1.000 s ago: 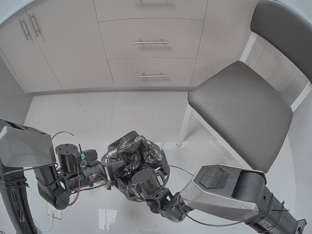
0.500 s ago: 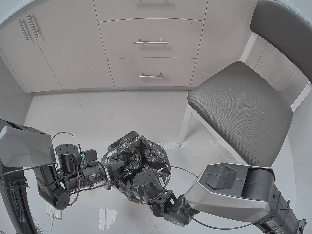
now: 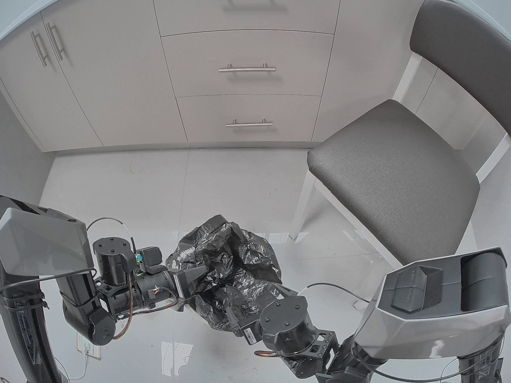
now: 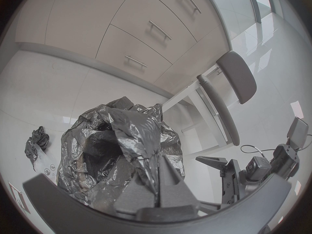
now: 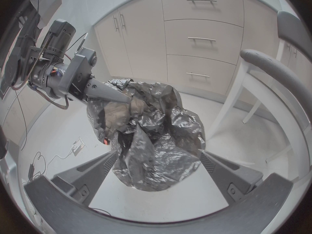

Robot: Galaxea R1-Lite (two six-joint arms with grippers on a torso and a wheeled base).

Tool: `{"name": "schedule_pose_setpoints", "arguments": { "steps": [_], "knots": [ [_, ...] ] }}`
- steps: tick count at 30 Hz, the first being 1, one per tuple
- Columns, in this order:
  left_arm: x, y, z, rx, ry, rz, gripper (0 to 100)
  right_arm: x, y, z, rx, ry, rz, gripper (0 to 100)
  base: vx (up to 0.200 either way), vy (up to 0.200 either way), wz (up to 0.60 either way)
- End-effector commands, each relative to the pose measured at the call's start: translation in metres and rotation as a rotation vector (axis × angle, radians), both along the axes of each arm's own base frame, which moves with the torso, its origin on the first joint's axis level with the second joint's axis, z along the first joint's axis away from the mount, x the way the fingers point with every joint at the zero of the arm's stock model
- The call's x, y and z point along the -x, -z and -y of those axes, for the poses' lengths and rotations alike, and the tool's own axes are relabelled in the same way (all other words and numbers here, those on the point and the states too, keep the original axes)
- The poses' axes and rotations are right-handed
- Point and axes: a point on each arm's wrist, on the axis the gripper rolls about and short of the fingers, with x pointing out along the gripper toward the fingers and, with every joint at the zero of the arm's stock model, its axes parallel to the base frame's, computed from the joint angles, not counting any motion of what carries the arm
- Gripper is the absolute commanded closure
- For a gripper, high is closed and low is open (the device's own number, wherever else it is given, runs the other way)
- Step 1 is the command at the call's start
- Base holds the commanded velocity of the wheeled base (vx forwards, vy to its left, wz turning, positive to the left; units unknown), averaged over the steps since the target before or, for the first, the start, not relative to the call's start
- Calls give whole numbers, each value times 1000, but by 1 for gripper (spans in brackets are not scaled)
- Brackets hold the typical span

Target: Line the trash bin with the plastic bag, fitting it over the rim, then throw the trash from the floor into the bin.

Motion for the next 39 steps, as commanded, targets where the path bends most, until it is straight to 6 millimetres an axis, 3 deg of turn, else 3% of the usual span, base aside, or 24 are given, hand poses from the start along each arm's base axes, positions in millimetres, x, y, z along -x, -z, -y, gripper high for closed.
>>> {"name": "schedule_pose_setpoints", "arguments": {
  "steps": [1, 10, 21, 39],
  "knots": [
    [1, 0, 1, 0, 3, -2, 100, -2, -4, 17, 8, 32, -10, 0, 0, 0, 0],
    [0, 0, 1, -2, 4, 1, 100, -11, 26, 42, 40, 96, -31, 0, 0, 0, 0],
    [0, 1, 0, -4, 1, 1, 100, -16, 35, 68, 60, 163, -44, 0, 0, 0, 0],
    [0, 2, 0, -7, 2, -1, 100, -14, 59, 70, 80, 167, -41, 0, 0, 0, 0]
  ]
}}
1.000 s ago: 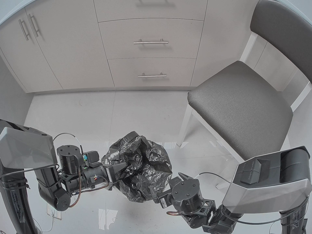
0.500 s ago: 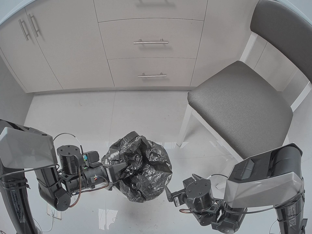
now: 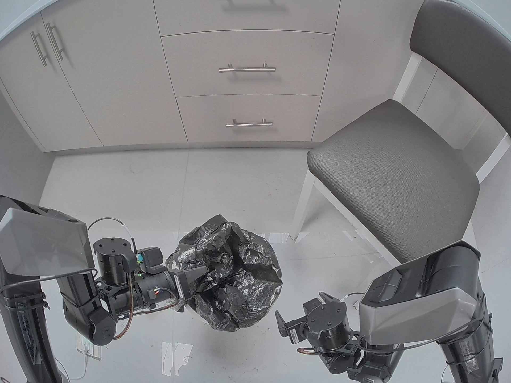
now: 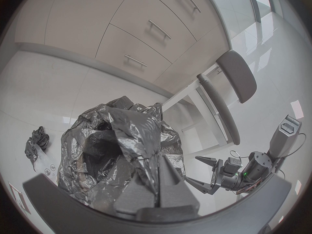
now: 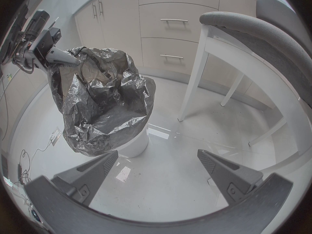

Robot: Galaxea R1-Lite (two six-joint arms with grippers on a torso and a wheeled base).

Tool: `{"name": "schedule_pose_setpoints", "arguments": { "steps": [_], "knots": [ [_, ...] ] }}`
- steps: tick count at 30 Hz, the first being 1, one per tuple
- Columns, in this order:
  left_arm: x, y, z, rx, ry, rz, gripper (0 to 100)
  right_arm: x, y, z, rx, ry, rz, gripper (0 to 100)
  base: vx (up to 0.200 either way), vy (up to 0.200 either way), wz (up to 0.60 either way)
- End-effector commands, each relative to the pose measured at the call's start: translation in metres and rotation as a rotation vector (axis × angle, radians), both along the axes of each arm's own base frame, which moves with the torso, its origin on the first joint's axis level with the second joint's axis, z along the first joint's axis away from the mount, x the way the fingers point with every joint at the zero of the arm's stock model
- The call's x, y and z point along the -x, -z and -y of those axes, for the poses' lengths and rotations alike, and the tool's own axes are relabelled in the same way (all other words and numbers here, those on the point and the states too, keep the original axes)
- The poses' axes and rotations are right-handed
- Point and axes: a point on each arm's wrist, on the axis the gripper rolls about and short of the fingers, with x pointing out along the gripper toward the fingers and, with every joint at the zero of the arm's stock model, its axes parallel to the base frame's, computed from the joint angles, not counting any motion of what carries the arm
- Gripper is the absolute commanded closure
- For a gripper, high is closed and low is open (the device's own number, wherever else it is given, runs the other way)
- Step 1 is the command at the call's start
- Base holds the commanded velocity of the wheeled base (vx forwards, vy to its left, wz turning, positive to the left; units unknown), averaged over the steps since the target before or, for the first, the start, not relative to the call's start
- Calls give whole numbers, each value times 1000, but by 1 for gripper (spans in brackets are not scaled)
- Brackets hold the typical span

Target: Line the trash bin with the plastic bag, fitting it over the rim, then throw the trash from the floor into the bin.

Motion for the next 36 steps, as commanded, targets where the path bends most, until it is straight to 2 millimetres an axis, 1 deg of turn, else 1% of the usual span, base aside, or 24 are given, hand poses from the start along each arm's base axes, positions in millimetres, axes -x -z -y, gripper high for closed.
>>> {"name": "schedule_pose_setpoints", "arguments": {
  "steps": [1, 4, 7, 11, 12, 13, 14, 17, 23, 26, 27, 31, 33, 36],
  "knots": [
    [0, 1, 0, -1, -1, -2, 100, -2, 11, -4, 22, -11, 1, 0, 0, 0, 0],
    [0, 1, 0, -1, 1, -2, 100, -7, 15, -10, 25, -16, 13, 0, 0, 0, 0],
    [0, 1, 0, -1, -1, -2, 100, -14, 14, -18, 26, -24, 37, 0, 0, 0, 0],
    [0, 1, 0, -2, -1, -3, 100, -24, 8, -31, 23, -33, 62, 0, 0, 0, 0],
    [0, 1, 0, -2, -1, -3, 100, -24, 8, -31, 23, -33, 62, 0, 0, 0, 0],
    [0, 1, 0, -2, -1, -3, 100, -30, 5, -37, 26, -33, 65, 0, 0, 0, 0],
    [0, 1, 0, -2, -1, -3, 100, -31, 5, -38, 25, -33, 66, 0, 0, 0, 0],
    [0, 2, 0, -4, 0, -5, 100, -40, -3, -49, 14, -36, 88, 0, 0, 0, 0],
    [0, 3, 0, -5, 0, -8, 100, -49, -12, -58, 40, -57, 142, 0, 0, 0, 0],
    [-1, 3, 0, -4, 0, -7, 100, -52, -11, -61, 57, -62, 144, 0, 0, 0, 0],
    [0, 3, 1, -4, 1, -7, 100, -58, -8, -63, 64, -59, 144, 0, 0, 0, 0],
    [0, 4, 0, -5, 0, -10, 100, -65, -1, -69, 69, -57, 140, 0, 0, 0, 0],
    [-1, 4, 0, -5, 0, -10, 100, -67, 9, -72, 79, -59, 130, 0, 0, 0, 0],
    [-1, 5, 0, -6, 0, -12, 100, -68, 15, -72, 86, -58, 124, 0, 0, 0, 0]
  ]
}}
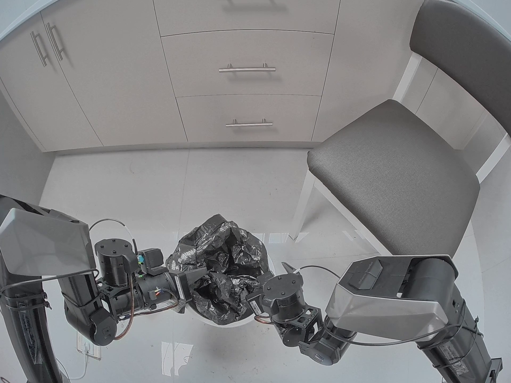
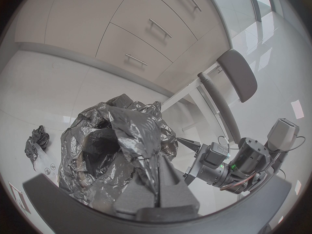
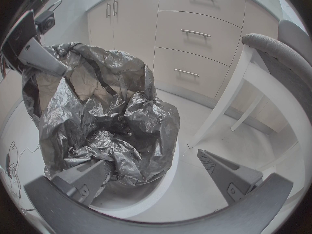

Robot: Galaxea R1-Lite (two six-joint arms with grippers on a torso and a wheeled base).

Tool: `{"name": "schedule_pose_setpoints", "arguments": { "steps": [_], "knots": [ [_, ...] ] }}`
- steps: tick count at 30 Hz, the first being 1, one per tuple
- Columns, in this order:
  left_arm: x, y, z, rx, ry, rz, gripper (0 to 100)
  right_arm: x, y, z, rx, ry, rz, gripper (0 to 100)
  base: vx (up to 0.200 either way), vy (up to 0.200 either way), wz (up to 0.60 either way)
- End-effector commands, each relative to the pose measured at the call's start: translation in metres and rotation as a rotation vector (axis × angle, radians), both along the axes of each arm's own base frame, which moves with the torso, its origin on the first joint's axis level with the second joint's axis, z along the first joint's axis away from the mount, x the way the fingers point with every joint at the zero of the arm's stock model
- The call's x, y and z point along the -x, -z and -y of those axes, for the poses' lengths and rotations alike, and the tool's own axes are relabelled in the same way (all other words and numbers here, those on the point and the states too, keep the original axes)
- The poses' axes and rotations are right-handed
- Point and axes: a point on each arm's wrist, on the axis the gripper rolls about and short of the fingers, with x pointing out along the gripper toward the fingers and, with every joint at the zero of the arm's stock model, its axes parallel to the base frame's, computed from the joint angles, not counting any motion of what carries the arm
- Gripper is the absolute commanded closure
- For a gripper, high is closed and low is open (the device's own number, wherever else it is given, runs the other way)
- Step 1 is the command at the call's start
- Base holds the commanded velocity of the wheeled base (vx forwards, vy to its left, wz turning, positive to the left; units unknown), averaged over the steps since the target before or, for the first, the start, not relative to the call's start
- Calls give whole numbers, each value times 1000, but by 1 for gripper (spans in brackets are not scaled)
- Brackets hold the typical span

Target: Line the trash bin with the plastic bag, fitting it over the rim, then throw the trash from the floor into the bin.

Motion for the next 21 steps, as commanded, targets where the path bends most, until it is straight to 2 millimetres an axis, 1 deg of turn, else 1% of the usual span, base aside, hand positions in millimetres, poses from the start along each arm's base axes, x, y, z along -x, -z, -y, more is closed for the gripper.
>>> {"name": "schedule_pose_setpoints", "arguments": {
  "steps": [1, 6, 10, 14, 18, 21],
  "knots": [
    [-1, 2, 0, -2, -1, -7, 100, -2, 16, -2, 20, 0, -17, 0, 0, 0, 0],
    [-1, 6, 1, -12, -5, -14, 100, -7, 19, 2, 24, 14, -21, 0, 0, 0, 0],
    [0, 11, 5, -38, -23, -16, 100, -11, 23, 7, 30, 29, -26, 0, 0, 0, 0],
    [0, 16, 6, -54, -20, -21, 100, -10, 26, 10, 36, 32, -35, 0, 0, 0, 0],
    [0, 16, 6, -54, -21, -20, 100, -7, 24, 13, 34, 33, -40, 0, 0, 0, 0],
    [0, 15, 6, -53, -20, -18, 100, -1, 14, 16, 16, 33, -42, 0, 0, 0, 0]
  ]
}}
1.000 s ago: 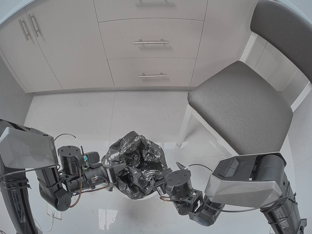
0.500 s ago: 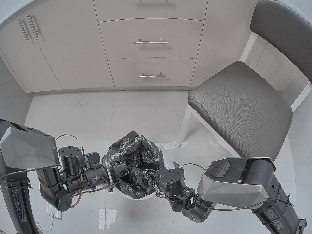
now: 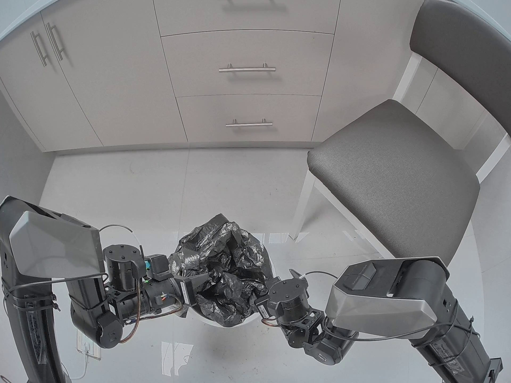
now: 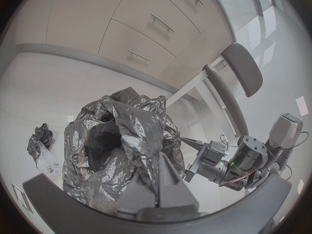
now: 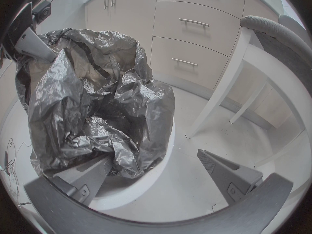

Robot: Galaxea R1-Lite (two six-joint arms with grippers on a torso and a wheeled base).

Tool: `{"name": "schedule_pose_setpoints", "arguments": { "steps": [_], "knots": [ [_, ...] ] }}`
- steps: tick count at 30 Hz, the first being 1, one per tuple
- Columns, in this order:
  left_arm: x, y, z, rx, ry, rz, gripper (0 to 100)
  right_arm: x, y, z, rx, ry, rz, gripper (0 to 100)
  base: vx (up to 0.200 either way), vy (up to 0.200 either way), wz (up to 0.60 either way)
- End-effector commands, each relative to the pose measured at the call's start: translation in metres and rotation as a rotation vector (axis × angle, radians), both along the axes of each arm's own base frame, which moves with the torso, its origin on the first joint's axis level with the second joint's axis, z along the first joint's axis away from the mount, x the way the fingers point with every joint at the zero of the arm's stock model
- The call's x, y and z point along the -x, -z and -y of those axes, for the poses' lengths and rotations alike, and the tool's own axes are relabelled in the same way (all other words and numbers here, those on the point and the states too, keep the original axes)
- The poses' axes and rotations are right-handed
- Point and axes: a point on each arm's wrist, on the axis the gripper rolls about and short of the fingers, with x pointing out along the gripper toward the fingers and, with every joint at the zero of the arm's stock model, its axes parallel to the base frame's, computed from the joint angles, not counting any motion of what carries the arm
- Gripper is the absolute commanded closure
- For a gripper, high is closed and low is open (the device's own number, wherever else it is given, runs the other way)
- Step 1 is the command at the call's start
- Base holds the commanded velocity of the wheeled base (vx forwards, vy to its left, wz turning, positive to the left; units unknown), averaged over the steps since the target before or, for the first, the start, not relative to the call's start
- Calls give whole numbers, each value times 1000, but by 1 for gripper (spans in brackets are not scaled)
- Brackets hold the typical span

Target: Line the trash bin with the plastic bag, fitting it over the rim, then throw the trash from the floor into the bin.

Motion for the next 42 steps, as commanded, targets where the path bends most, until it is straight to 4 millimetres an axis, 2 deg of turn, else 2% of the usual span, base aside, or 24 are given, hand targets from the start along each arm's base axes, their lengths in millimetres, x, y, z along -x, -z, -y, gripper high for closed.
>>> {"name": "schedule_pose_setpoints", "arguments": {
  "steps": [1, 7, 12, 17, 21, 25, 31, 34, 37, 39, 42],
  "knots": [
    [0, 1, 0, 1, 0, -3, 100, 12, -17, 5, -23, -7, -3, 0, 0, 0, 0],
    [1, 1, 0, 1, 1, -6, 100, 31, -26, 15, -40, -23, 3, 0, 0, 0, 0],
    [0, 0, 0, 2, 0, -4, 100, 49, -39, 16, -45, -59, 9, 0, 0, 0, 0],
    [2, 0, 1, 1, 6, -6, 100, 51, -49, 14, -63, -65, 28, 0, 0, 0, 0],
    [1, 0, 2, 4, 5, -5, 100, 57, -61, 5, -84, -95, 52, 0, 0, 0, 0],
    [1, 0, 2, 4, 5, -5, 100, 60, -61, -4, -83, -116, 62, 0, 0, 0, 0],
    [1, 1, 2, 1, 6, -6, 100, 63, -46, -7, -64, -126, 43, 0, 0, 0, 0],
    [7, 1, 10, -6, 39, -7, 100, 61, -51, -4, -82, -113, 55, 0, 0, 0, 0],
    [13, 1, 22, -16, 64, -5, 100, 59, -68, 3, -109, -96, 79, 0, 0, 0, 0],
    [14, 1, 25, -19, 68, -2, 100, 58, -71, 5, -112, -92, 82, 0, 0, 0, 0],
    [21, 11, 42, -57, 93, -10, 100, 53, -85, 17, -136, -55, 108, 0, 0, 0, 0]
  ]
}}
